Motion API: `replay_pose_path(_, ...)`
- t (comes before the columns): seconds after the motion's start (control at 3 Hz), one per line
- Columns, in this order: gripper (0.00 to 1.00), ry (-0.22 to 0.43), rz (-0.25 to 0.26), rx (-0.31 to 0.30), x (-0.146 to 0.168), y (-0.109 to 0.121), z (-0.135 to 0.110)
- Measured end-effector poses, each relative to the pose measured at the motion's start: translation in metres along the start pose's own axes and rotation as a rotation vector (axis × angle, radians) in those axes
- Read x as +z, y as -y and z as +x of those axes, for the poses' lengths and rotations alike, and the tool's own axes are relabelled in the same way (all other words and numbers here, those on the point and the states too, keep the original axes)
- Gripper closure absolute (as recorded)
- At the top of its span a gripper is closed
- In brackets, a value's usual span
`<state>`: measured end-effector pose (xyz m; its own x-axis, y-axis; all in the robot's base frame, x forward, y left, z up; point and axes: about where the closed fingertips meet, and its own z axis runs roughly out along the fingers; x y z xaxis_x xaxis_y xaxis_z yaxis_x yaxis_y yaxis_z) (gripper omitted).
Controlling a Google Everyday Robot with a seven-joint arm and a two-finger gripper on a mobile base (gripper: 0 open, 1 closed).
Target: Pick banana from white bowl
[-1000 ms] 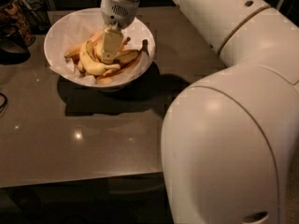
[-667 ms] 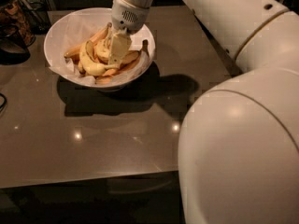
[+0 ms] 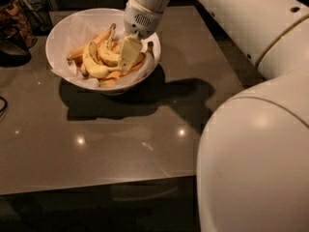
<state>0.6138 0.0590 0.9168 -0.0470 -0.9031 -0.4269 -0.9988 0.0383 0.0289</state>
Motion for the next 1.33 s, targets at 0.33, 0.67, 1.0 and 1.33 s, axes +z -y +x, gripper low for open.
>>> replay_pose_path(0.33, 0.64, 0.0, 0.0, 0.0, 0.0, 0.0, 0.0)
replay_pose_path(0.67, 0.87, 0.0, 0.0, 0.0, 0.0, 0.0, 0.0)
replay_pose_path(1.0, 1.0, 0.0, 0.0, 0.0, -0.0002, 0.0, -0.0001)
replay_pose_path(1.33, 1.0, 0.001, 0.0, 0.0, -0.0027, -0.0002, -0.0013)
